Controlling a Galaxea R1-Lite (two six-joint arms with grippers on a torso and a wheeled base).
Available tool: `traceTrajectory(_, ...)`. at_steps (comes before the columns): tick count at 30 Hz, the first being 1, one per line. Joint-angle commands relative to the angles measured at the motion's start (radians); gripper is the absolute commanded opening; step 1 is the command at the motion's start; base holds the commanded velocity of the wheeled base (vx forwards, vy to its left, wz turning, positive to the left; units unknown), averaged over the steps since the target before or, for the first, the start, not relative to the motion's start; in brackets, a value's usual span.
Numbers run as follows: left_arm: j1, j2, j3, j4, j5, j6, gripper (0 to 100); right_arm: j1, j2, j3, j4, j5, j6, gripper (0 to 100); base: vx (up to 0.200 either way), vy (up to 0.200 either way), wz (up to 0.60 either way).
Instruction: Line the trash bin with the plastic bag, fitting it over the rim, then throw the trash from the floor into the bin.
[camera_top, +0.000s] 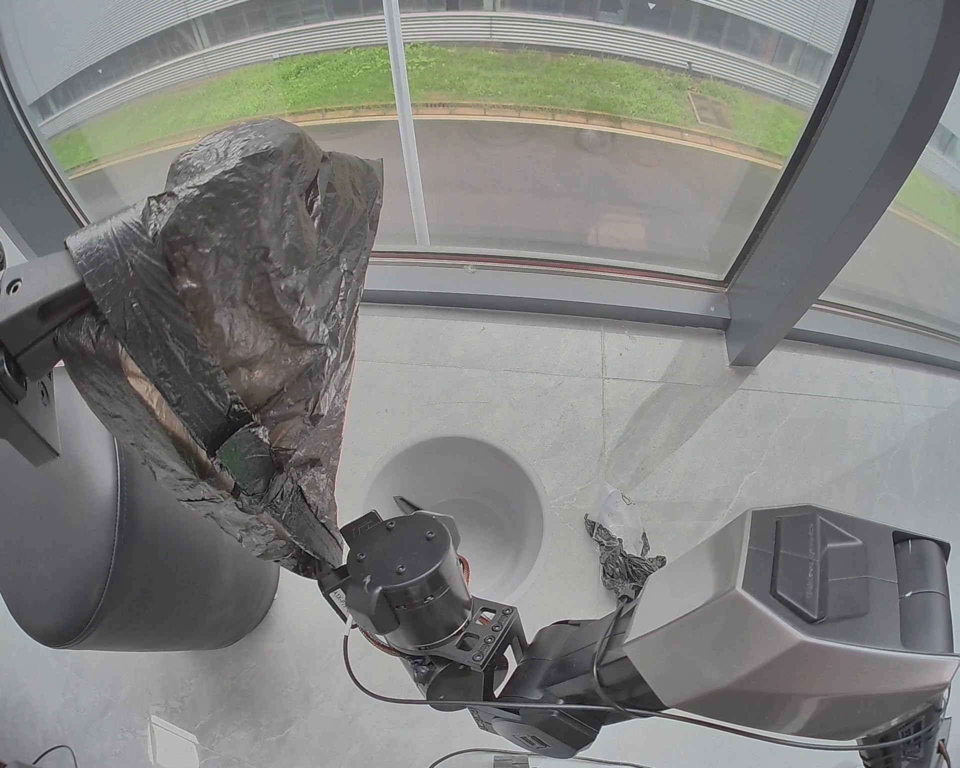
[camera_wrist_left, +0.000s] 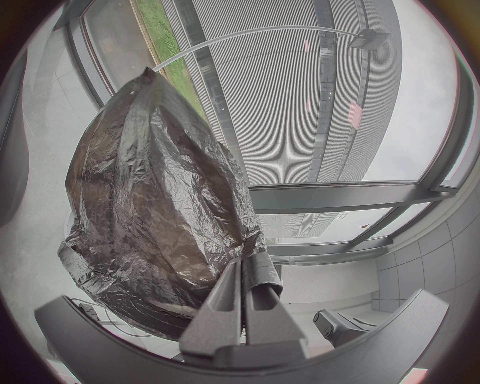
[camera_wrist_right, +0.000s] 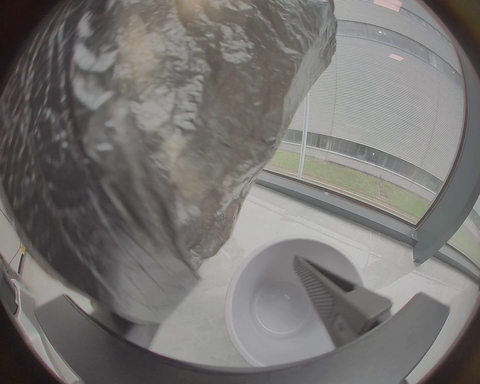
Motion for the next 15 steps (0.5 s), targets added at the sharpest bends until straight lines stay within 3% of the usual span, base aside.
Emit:
traceTrajectory(1, 0.000, 0.005, 0.003, -0.001, 0.000, 0.001, 0, -0.006, 0.005, 0.007, -0.027, -0.001, -0.002, 0, 0.000, 0.000, 0.00)
traceTrajectory(15, 0.018, 0.008, 0.007, -0.001, 0.000, 0.002, 0, 0.000, -0.101, 0.190, -0.152, -0.016, -0.013, 0, 0.000, 0.000, 0.00)
